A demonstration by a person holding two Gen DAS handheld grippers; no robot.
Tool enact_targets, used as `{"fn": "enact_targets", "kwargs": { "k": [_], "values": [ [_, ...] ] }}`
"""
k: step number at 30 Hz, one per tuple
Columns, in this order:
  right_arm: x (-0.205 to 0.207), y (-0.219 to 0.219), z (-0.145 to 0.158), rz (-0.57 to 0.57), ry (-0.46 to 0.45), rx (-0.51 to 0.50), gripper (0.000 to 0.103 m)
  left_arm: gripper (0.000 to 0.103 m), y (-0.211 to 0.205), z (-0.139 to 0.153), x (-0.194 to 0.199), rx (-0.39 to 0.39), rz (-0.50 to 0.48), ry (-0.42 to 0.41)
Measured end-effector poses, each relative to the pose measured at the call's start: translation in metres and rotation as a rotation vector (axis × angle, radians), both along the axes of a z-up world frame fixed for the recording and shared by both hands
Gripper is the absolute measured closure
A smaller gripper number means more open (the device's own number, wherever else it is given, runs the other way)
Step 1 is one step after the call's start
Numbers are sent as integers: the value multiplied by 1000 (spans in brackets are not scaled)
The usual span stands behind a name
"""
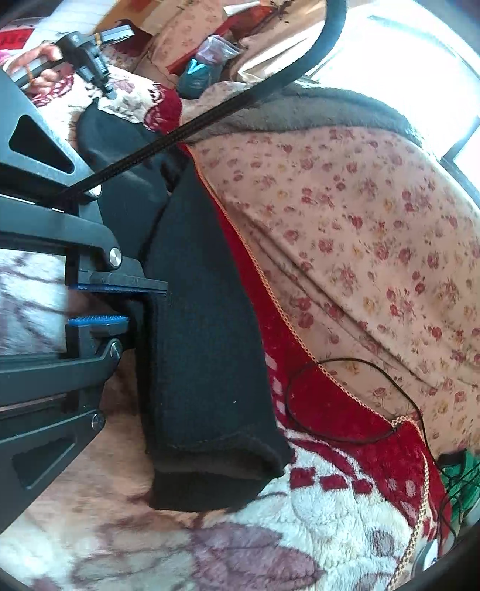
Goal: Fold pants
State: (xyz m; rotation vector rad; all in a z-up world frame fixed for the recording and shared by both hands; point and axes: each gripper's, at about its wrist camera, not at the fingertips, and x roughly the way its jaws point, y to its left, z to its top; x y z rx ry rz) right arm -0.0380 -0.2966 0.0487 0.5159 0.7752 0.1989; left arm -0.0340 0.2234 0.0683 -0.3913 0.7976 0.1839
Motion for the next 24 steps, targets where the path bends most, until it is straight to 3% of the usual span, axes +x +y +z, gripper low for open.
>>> {"fn": "enact_targets", "kwargs": {
  "k": [5, 8, 10, 12, 16, 19, 21, 24],
  "values": [
    [-7, 7, -9, -17, 79, -40, 93, 100, 10, -18, -7, -92, -6, 50],
    [-19, 6, -9, -21, 104, -22, 79, 99, 10, -25, -16, -155, -11, 49],
    [-28, 7, -4, -5, 94, 24, 69, 82, 6, -26, -20, -165, -16, 40],
    [-35, 10, 7, 29, 51, 55, 69, 68, 1, -28, -19, -164, -29, 38],
    [-20, 15, 10, 64, 34, 177, 66, 67, -8, -33, -14, -161, -12, 63],
    [5, 19, -11, 71, 125, 279, 66, 67, -13, -37, -14, -144, -12, 90],
    [20, 21, -24, 51, 176, 279, 67, 67, -14, -38, -16, -124, -22, 97],
    [41, 9, -24, -20, 146, 261, 71, 67, -12, -38, -17, -120, -18, 105]
  ]
}}
